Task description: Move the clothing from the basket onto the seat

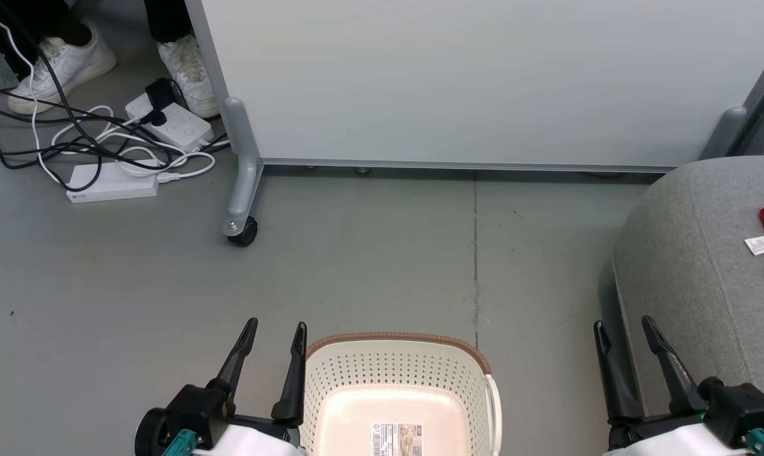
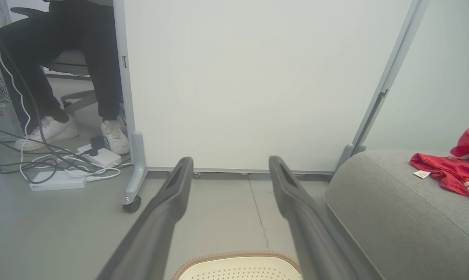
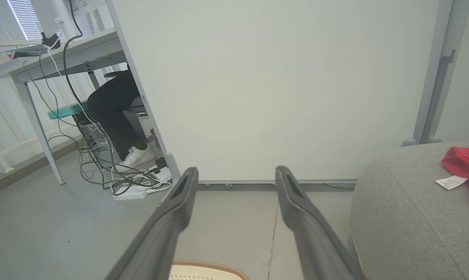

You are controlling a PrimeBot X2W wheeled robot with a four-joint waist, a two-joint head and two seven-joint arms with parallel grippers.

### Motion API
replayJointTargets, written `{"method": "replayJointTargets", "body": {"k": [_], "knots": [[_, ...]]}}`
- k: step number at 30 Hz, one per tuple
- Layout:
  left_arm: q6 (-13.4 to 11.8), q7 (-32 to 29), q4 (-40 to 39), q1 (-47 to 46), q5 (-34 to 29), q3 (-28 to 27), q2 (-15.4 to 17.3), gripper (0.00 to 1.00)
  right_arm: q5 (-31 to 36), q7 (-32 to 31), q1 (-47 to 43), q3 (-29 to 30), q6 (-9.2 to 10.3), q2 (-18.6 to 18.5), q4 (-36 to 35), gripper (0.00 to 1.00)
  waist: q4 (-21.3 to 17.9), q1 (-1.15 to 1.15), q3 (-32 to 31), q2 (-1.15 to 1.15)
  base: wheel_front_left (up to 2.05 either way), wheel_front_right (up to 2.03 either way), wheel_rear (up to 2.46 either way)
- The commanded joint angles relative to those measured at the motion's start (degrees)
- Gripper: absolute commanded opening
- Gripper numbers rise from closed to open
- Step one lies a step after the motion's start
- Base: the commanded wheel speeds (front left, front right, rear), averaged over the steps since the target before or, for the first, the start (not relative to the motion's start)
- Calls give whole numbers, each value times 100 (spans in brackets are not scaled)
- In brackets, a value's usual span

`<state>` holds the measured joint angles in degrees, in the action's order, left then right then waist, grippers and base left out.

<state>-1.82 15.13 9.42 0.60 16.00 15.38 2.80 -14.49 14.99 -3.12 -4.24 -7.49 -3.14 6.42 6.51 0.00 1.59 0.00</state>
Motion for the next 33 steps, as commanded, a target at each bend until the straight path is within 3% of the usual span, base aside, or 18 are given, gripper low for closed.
{"method": "replayJointTargets", "body": {"k": [1,12,13,16,33], "knots": [[30,1,9,-86,15,-22,21,100,8,27,23,6,-1,-2,13,100,-1,0,0,0,0,0,0],[135,1,-6,-97,65,11,21,100,46,27,11,-39,-1,-39,-13,100,12,0,14,0,0,0,0],[132,0,8,0,45,25,0,0,37,0,0,-30,0,-11,-3,0,11,0,14,0,0,0,0],[133,-12,123,78,89,39,-5,0,-9,-14,-61,-30,0,7,105,0,8,0,16,0,0,0,0],[304,-460,357,-278,1892,-256,82,0,-1858,-332,67,183,0,-86,143,0,-83,0,-7,0,0,0,0]]}}
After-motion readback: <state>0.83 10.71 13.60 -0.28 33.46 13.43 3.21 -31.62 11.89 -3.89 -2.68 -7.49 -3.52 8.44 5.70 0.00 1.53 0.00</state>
